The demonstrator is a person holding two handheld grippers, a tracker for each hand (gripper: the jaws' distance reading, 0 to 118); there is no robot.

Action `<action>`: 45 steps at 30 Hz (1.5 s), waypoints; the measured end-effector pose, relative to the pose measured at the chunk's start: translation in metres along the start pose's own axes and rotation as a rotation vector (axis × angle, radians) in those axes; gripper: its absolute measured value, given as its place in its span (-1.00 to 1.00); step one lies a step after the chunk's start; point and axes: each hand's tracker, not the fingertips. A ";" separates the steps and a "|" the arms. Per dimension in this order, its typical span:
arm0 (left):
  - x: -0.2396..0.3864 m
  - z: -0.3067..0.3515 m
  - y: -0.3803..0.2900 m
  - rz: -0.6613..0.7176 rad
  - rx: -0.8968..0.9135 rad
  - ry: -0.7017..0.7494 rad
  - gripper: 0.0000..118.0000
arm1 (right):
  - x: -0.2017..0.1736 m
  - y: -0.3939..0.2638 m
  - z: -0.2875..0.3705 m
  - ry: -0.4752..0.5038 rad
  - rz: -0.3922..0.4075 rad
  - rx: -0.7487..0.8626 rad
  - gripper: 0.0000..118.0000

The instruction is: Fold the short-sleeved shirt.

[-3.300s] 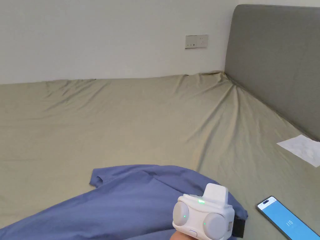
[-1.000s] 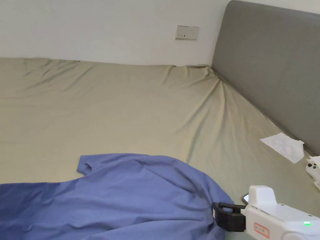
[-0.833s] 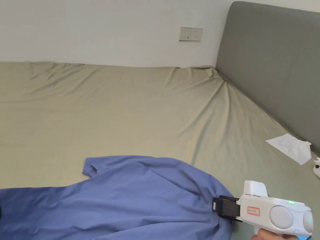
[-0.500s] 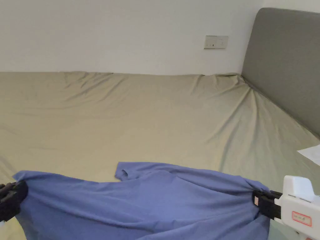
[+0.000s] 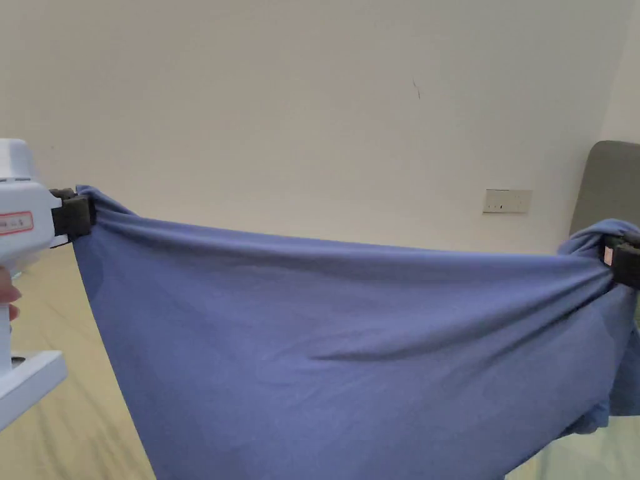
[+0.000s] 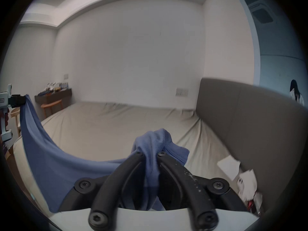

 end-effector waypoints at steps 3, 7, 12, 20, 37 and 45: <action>-0.003 -0.027 0.033 0.025 0.029 0.016 -0.96 | -0.009 0.042 -0.022 -0.025 0.026 0.080 -0.82; -0.007 -0.058 0.053 0.060 0.063 0.027 -0.96 | -0.012 0.063 -0.055 -0.063 0.033 0.157 -0.82; -0.004 -0.079 0.010 0.069 0.031 0.028 -0.96 | -0.017 0.025 -0.084 -0.077 0.002 0.124 -0.82; -0.006 -0.071 -0.152 0.053 -0.273 0.018 -0.96 | -0.012 -0.136 -0.068 0.028 0.071 -0.114 -0.82; -0.022 0.144 -0.324 0.067 -0.577 -0.074 -0.96 | 0.017 -0.337 0.183 0.128 0.026 -0.363 -0.82; -0.023 0.176 -0.371 0.013 -0.666 -0.075 -0.96 | 0.012 -0.392 0.216 0.116 0.032 -0.483 -0.82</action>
